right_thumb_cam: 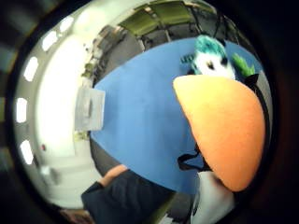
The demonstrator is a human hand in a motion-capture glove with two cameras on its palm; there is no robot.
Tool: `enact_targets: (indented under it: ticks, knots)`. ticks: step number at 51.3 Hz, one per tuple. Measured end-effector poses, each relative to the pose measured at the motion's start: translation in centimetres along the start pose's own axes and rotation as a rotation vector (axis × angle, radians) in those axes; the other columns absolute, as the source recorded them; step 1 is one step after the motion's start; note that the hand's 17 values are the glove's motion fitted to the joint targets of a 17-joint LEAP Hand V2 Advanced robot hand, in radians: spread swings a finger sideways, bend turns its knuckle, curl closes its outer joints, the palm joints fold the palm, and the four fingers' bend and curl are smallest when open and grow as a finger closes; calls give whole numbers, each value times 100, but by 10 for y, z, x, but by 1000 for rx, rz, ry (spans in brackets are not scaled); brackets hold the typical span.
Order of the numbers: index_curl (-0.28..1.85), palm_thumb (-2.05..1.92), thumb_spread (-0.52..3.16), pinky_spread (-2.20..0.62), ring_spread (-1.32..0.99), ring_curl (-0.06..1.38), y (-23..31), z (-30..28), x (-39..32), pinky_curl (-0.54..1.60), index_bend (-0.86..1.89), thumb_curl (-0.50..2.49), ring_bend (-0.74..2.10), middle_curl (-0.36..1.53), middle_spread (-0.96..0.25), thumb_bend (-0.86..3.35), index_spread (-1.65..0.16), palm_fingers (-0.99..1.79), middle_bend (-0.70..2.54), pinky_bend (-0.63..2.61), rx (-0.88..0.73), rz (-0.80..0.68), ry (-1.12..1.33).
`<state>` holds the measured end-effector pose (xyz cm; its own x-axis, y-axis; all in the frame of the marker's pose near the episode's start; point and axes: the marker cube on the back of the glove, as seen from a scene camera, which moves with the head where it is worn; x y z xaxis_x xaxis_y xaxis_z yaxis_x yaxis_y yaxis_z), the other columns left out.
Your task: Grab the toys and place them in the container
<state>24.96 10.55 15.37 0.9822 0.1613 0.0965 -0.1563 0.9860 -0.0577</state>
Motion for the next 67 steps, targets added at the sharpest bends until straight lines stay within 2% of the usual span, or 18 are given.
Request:
enact_targets:
  ticks: [11,17,20,24,26,28,32,38,43,50,53,57,60,61,62,64,67]
  knots:
    - [55,65,93,-50,-37,52,-57,-91,-87,41,20,66,127,65,-34,14,-34,125,100,74,97,-99,41]
    - [59,66,88,-50,-36,52,-80,-139,-179,40,20,70,128,65,-34,12,-35,123,101,75,142,-184,51]
    - [61,67,86,-50,-36,52,-82,-154,-237,40,20,71,128,66,-34,11,-36,123,101,75,151,-295,27]
    - [63,67,85,-50,-36,51,-77,-164,-319,40,19,74,128,66,-34,10,-36,122,102,76,141,-612,-54]
    - [64,68,84,-50,-36,51,-76,-166,-352,40,19,75,128,66,-34,10,-36,122,102,76,128,-702,-100]
    - [65,68,83,-50,-36,51,-81,-166,-382,40,19,76,128,66,-34,9,-36,122,101,76,131,-672,-91]
    - [67,68,82,-50,-36,50,-95,-157,-434,40,19,77,128,66,-34,8,-37,121,101,76,153,-521,24]
    - [70,69,81,-50,-36,50,-85,-152,-508,40,19,80,128,66,-34,6,-37,121,102,76,96,-566,-83]
    - [72,69,80,-50,-36,49,-80,-137,-547,40,18,82,128,66,-34,5,-37,120,102,76,121,-625,50]
    - [75,69,79,-50,-37,49,-113,-126,-505,40,18,85,127,66,-34,3,-38,119,101,77,95,-702,-21]
    - [76,69,79,-50,-37,48,-111,-122,-507,40,18,86,127,66,-34,3,-38,119,102,77,64,-726,-86]
    - [78,68,79,-50,-37,48,-111,-116,-509,39,18,87,125,65,-34,1,-39,116,100,77,31,-683,-87]
    - [74,51,95,-47,-39,46,-114,-111,-501,42,6,78,121,59,-34,-8,-37,89,81,90,16,-699,-31]
    - [73,37,97,-44,-38,45,-114,-111,-500,45,3,73,115,55,-30,-15,-34,48,63,96,16,-688,-28]
    - [77,29,99,-41,-36,47,-113,-112,-502,49,9,70,112,56,-27,-16,-31,29,59,99,20,-664,-32]
    - [79,16,100,-38,-34,47,-106,-114,-518,50,14,64,106,54,-23,-16,-29,12,54,98,39,-595,-32]
    - [72,5,102,-33,-33,40,-81,-117,-559,46,13,59,97,51,-18,-12,-27,9,50,96,68,-558,-2]
